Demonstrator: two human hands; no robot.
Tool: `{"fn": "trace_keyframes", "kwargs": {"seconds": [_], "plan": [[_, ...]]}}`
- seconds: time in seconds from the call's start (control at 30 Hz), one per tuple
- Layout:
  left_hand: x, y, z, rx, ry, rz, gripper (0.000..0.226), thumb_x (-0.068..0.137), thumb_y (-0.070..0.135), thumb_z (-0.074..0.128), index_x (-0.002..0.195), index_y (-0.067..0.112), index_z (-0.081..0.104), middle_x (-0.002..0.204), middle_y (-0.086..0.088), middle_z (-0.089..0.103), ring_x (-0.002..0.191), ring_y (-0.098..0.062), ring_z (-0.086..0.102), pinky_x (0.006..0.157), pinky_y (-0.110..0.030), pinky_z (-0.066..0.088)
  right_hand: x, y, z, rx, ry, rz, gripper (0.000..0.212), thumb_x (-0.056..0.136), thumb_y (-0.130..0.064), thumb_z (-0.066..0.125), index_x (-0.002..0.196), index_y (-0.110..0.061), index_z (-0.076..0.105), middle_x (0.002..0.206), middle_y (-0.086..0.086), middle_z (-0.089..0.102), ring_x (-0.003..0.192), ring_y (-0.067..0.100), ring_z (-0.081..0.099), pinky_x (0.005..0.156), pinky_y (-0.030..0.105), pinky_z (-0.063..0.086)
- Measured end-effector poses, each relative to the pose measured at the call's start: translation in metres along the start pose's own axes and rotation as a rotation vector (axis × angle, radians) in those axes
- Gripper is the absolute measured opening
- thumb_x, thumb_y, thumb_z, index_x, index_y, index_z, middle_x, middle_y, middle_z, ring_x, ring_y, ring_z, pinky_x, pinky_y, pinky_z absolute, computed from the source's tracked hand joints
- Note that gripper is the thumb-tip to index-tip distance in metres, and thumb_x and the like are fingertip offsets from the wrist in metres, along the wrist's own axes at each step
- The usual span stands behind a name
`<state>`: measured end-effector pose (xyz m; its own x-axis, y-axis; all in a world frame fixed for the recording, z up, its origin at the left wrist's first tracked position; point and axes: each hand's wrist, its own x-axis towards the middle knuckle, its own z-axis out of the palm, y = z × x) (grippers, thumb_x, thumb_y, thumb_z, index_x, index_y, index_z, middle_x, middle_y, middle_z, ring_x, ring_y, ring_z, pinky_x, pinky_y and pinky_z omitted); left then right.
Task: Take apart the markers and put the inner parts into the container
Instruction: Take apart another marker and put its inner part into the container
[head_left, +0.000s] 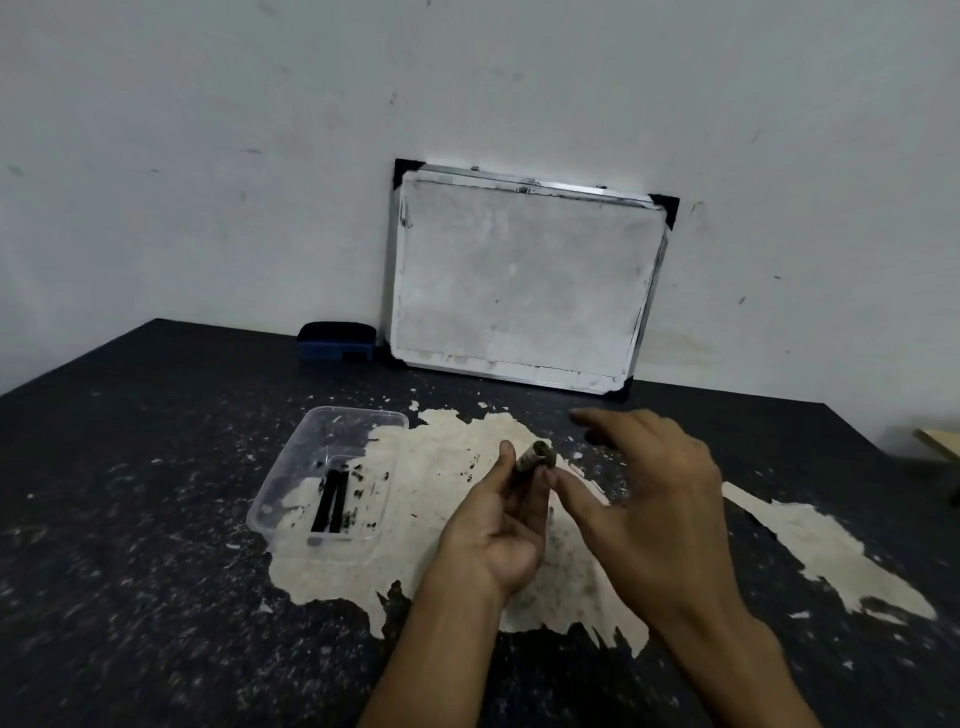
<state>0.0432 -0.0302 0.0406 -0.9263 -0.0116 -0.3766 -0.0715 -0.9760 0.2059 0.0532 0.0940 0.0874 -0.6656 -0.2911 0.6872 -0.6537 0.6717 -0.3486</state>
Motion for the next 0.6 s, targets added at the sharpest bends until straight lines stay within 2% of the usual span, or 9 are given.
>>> {"fn": "trace_keyframes", "kwargs": {"seconds": [0.13,0.23,0.4,0.5,0.6], "plan": [[-0.003,0.004,0.001,-0.102,-0.058,-0.052,0.047,0.093,0.014,0.064,0.055,-0.013,0.068,0.06,-0.019,0.072,0.048,-0.027,0.073,0.042,-0.028,0.06,-0.006,0.012,-0.001,0.015,0.051,0.027,0.038,0.07,-0.027,0.085,0.106,-0.022,0.071,0.09,-0.01,0.067,0.084,0.014,0.063,0.078,0.045,0.051],[-0.004,0.007,-0.003,-0.069,-0.059,-0.034,0.048,0.092,0.016,0.065,0.053,-0.011,0.069,0.059,-0.016,0.073,0.051,-0.026,0.075,0.041,-0.028,0.059,-0.013,0.033,-0.003,-0.039,0.049,0.127,0.024,0.077,-0.026,0.079,0.1,-0.02,0.074,0.09,-0.006,0.07,0.082,0.017,0.065,0.076,0.049,0.054],[-0.002,0.009,-0.012,0.087,0.015,0.065,0.044,0.091,0.019,0.066,0.055,-0.005,0.07,0.06,-0.016,0.074,0.051,-0.022,0.075,0.041,-0.024,0.058,-0.025,0.078,-0.01,-0.329,-0.153,0.409,0.016,0.08,-0.029,0.074,0.092,-0.02,0.079,0.084,0.003,0.071,0.078,0.026,0.063,0.078,0.045,0.053],[-0.001,0.008,-0.016,0.101,0.032,0.076,0.035,0.092,0.019,0.065,0.067,-0.004,0.065,0.059,-0.016,0.074,0.05,-0.021,0.074,0.041,-0.023,0.058,-0.033,0.089,-0.007,-0.398,-0.257,0.466,0.016,0.08,-0.036,0.071,0.089,-0.026,0.08,0.078,-0.001,0.068,0.077,0.026,0.061,0.076,0.04,0.051],[0.002,0.003,-0.018,0.124,0.043,0.073,0.03,0.092,0.02,0.065,0.072,-0.003,0.063,0.059,-0.016,0.074,0.051,-0.02,0.075,0.042,-0.023,0.058,-0.041,0.094,0.003,-0.436,-0.272,0.457,0.022,0.077,-0.046,0.072,0.087,-0.027,0.079,0.085,-0.002,0.062,0.087,0.024,0.056,0.077,0.037,0.046]]}}
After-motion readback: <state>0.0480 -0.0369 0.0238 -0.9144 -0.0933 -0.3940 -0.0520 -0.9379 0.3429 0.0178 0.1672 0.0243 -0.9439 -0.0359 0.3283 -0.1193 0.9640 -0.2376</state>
